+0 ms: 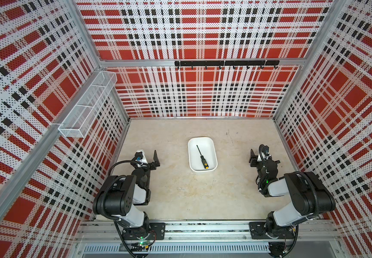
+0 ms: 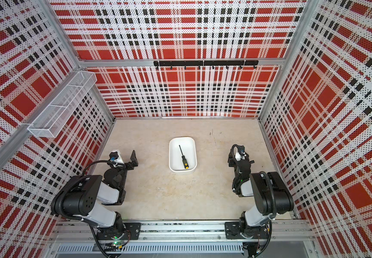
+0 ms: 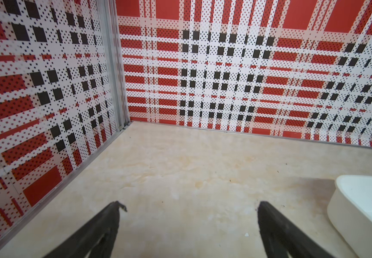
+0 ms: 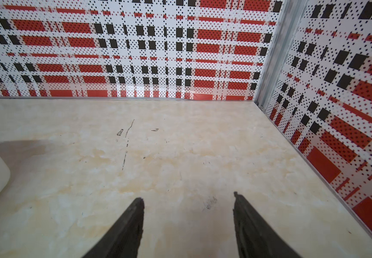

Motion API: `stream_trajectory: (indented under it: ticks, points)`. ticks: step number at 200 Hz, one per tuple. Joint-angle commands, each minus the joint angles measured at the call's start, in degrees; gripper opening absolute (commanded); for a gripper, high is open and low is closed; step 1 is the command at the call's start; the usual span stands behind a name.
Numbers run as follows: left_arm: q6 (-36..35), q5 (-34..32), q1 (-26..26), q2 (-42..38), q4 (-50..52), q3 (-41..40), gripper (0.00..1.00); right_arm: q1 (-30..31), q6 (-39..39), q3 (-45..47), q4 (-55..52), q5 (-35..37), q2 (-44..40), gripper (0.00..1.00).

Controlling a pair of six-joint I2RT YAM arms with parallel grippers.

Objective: Put the screwdriver in the bin
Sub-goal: Reset both arms

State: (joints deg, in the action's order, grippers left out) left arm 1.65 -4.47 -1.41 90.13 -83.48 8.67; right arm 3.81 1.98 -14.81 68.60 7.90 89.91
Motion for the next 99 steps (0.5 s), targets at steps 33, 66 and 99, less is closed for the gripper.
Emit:
stream_trajectory:
  ticks: [33, 66, 99]
  points:
    - [0.1, -0.3, -0.3, 0.1, 3.0, 3.1, 0.98, -0.7, 0.2, -1.7, -1.8, -0.3, 0.1, 1.00]
    - [0.1, -0.4, -0.3, 0.1, 3.0, 3.1, 0.98, -0.7, 0.2, -1.7, -1.8, -0.3, 0.2, 1.00]
    - [0.0, -0.4, -0.3, 0.0, 3.0, 3.1, 0.98, -0.7, 0.3, -1.8, -2.1, -0.3, 0.2, 1.00]
